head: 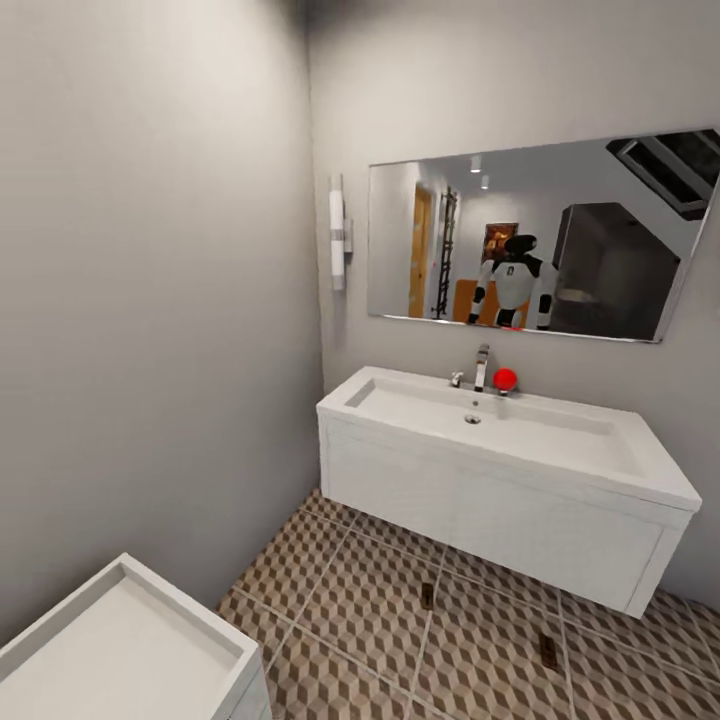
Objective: Take the four mousetraps from the cabinet in the bathroom and place them on the bathroom floor. Make sure all four end up on the same floor surface, and ensure that at least two of them are either under or directly next to the same bathroom sink.
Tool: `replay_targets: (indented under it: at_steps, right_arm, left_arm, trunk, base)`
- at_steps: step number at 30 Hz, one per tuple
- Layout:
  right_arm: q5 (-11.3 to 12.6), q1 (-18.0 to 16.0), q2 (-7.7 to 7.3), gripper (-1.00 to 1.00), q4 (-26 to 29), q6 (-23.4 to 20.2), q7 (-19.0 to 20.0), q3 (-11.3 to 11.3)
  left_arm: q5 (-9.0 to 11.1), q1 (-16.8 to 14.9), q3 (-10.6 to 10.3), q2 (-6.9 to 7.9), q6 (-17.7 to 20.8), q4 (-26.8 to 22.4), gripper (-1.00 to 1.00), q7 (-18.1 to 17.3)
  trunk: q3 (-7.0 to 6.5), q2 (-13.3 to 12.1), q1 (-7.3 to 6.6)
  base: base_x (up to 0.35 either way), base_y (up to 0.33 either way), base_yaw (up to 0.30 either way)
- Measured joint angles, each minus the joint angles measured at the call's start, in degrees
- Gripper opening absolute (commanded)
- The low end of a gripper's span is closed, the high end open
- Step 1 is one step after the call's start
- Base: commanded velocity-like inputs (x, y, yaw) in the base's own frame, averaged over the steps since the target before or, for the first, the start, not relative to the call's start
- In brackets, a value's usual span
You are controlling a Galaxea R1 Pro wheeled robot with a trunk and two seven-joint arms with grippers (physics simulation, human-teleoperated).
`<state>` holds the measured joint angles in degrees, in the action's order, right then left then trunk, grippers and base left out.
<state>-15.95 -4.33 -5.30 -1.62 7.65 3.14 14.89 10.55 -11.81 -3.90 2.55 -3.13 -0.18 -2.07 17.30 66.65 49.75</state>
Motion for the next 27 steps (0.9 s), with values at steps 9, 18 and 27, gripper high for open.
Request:
replay_targets:
  at_steps: [9,18,27]
  right_arm:
    - [0.04,0.0,0.14,1.0,0.0,0.0,-0.01,0.0]
    - [0.04,0.0,0.15,1.0,0.0,0.0,0.0,0.01]
    - [0.04,0.0,0.13,1.0,0.0,0.02,-0.01,0.07]
  left_arm:
    - [-0.03,0.0,0.0,-0.08,-0.04,0.0,1.0,0.07]
    - [0.04,0.0,-0.01,0.13,-0.06,0.01,1.0,0.4]
    - [-2.84,0.0,-0.13,0.38,0.07,0.01,1.0,0.29]
  trunk:
    - [-0.29,0.0,0.0]
    - [-0.58,0.0,0.0]
    - [-0.88,0.0,0.0]
  base:
    - [0.0,0.0,0.265]
    - [0.0,0.0,0.265]
    - [0.0,0.0,0.266]
